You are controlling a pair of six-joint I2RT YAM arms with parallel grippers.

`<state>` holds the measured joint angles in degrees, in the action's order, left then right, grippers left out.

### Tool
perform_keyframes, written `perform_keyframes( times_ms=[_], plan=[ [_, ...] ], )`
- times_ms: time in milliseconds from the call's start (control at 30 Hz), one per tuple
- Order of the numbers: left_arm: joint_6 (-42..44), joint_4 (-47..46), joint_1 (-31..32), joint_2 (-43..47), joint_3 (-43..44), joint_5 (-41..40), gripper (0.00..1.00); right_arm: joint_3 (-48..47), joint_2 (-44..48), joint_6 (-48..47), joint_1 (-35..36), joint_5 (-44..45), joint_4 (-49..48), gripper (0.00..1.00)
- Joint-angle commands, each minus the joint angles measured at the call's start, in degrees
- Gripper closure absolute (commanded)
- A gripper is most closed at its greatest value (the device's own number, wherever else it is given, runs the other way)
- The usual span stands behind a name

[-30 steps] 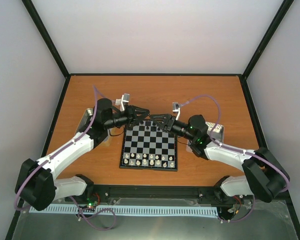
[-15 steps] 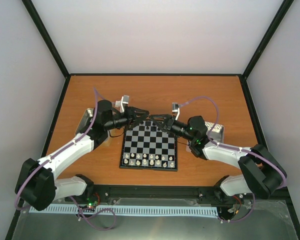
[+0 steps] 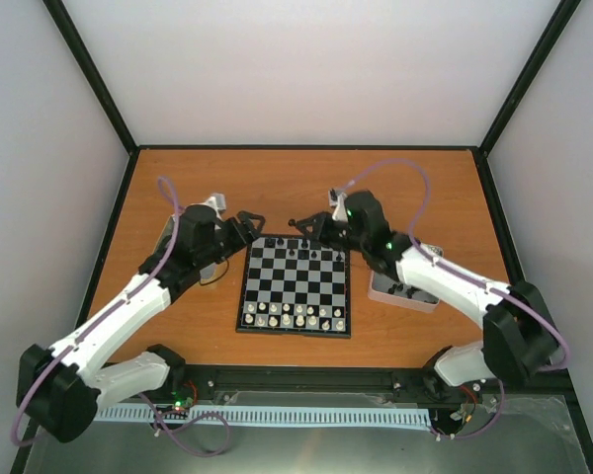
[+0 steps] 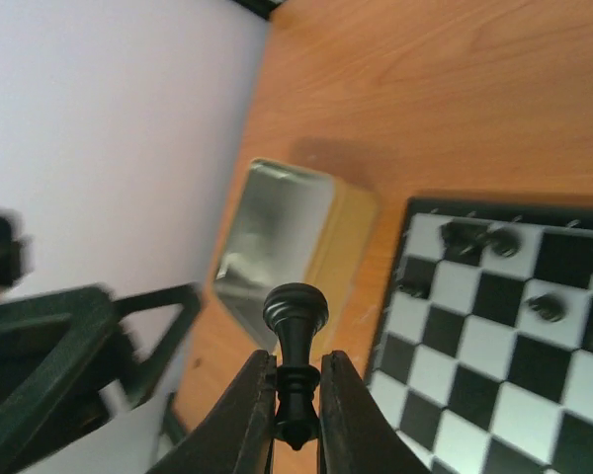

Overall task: Set up the chess pieces on the board
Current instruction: Place the chess piece on the chessboard.

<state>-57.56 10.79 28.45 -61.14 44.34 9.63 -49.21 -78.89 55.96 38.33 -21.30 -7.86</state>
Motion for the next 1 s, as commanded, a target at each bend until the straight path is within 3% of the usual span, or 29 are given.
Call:
perform_keyframes(
  times_ms=[0, 200, 333, 667, 967],
  plan=[
    [14.21, 11.78, -0.41, 6.49, 4.08, -22.03, 0.19, -16.64, -7.39, -18.95, 0.34, 10.76, 38.9, 0.92],
    [24.55, 15.88, -0.41, 10.29, 7.55, -30.3, 0.16, -34.93, -19.4, -27.45, 0.5, 14.78, 53.73, 0.94],
    [27.05, 17.41, -0.41, 10.67, 8.94, -33.19, 0.16, -43.34, -26.2, -29.81, 0.96, 16.73, 59.24, 0.94],
    [29.43, 15.53, -0.41, 11.55, 6.91, -33.93, 0.13, -58.6, -40.95, -31.07, 3.86, 18.06, 64.77, 0.94],
    [28.91, 15.33, -0.43, 11.96, 6.13, -34.94, 0.13, -63.88, -47.42, -30.03, 5.83, 21.24, 68.92, 0.94]
  ],
)
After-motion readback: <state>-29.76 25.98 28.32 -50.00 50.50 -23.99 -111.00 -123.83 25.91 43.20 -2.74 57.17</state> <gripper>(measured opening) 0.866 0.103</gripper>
